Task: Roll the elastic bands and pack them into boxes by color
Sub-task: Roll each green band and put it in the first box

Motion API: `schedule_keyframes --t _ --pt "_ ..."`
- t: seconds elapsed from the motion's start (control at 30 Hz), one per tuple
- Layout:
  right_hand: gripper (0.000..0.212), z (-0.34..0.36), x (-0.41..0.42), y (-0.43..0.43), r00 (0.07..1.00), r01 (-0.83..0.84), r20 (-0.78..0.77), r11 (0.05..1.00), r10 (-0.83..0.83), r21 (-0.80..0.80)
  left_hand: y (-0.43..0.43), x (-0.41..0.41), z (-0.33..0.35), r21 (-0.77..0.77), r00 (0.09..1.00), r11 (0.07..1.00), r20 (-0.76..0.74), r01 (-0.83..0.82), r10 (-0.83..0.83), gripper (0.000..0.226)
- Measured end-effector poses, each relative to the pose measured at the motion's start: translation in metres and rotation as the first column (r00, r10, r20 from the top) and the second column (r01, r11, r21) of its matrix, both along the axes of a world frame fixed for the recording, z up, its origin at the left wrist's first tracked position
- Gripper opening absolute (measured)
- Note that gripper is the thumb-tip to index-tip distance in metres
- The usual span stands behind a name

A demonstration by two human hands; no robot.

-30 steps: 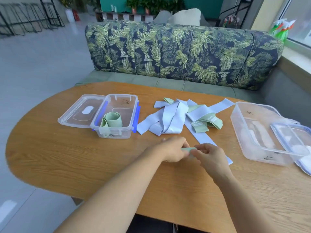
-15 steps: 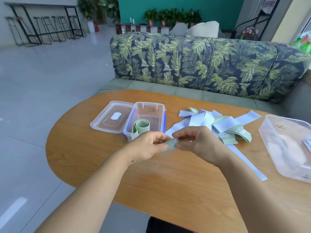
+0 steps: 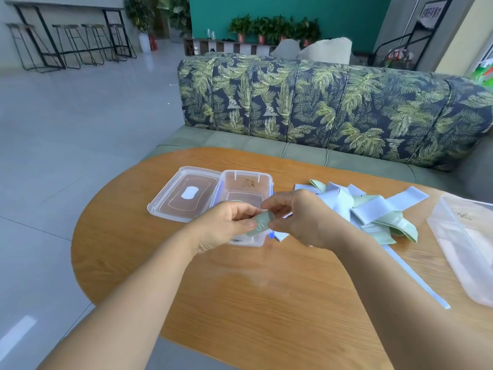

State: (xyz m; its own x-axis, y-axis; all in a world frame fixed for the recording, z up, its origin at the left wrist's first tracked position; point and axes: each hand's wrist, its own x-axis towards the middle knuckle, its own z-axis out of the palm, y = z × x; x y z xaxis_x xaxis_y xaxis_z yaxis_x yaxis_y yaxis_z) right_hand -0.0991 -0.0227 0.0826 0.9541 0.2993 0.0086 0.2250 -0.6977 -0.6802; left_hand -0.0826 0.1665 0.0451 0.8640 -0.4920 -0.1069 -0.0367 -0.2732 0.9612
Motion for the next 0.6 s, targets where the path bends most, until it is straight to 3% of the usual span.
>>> schedule_keyframes --t 0.27,0.4,0.47,0.6 --pt "0.022 -0.002 0.036 0.022 0.997 0.004 0.077 0.997 0.002 -0.078 0.02 0.036 0.002 0.046 0.997 0.997 -0.035 -0.061 0.062 0.028" --pt "0.021 -0.011 0.05 0.028 0.998 0.04 0.048 0.972 -0.029 -0.233 0.033 0.053 -0.003 0.046 0.957 0.956 0.004 -0.289 0.289 0.034" --pt "0.023 -0.016 0.054 0.031 1.0 0.03 0.001 0.946 -0.031 -0.322 0.035 0.06 -0.012 0.222 0.927 0.902 0.156 -0.371 0.342 0.042" --pt "0.03 -0.023 0.058 0.036 0.997 0.006 -0.066 0.91 -0.037 -0.414 0.028 0.066 -0.024 0.645 0.943 0.699 0.305 -0.309 0.135 0.06"
